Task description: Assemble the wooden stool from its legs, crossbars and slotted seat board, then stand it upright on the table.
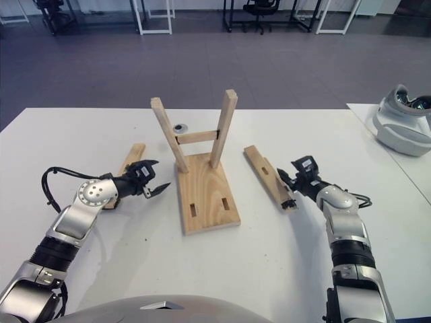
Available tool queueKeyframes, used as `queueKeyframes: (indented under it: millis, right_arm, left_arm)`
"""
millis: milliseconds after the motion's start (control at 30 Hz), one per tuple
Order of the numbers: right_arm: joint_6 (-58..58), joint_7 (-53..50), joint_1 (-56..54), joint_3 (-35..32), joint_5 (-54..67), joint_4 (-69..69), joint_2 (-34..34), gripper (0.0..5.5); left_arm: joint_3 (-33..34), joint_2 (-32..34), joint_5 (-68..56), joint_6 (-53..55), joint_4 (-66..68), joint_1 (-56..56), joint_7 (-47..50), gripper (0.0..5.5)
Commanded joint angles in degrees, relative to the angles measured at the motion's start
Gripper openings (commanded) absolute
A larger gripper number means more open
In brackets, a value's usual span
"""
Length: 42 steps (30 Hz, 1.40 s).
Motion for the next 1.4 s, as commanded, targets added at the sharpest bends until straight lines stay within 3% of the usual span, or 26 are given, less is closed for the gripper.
queueKeyframes:
  millis: [33,700,1033,1167,1300,1400]
  right_arm:
    - [-1.16,0.17,-0.98,1.13,-1.5,1.85,-0.87,2.65]
    - [-2.06,-2.39,-2.78,10.29,-6.44,-1.61,5.08,2.65]
    - [1.37,-4.03,-1.72,5.86,-3.88,-0.75,4.62,2.65]
    - [6.49,-1.57,-1.45,3.33,-0.22,3.18,4.75,2.65]
    - [9.14,-0.95,-0.4,2.75,0.55,4.43,3.72,1.81]
    - [6.43,-1.09,0.75,5.86,-3.07,4.82,2.45,1.32]
  left_arm:
    - [-0.22,-0.18,0.2,1.32,-1.36,1.09,0.67,4.1]
    - [-0.74,-1.28,0.32,2.97,-2.18,1.72,0.8,4.1]
    - [0.37,-2.3,-1.51,3.62,-3.32,2.06,1.34,4.1]
    - [4.56,-3.45,-7.42,4.97,-8.16,3.57,1.16,4.1]
    - [14.89,-5.11,-18.51,7.71,-14.24,5.51,2.62,4.1]
    - [24.22,-6.29,-26.71,10.62,-14.71,2.78,6.21,4.1]
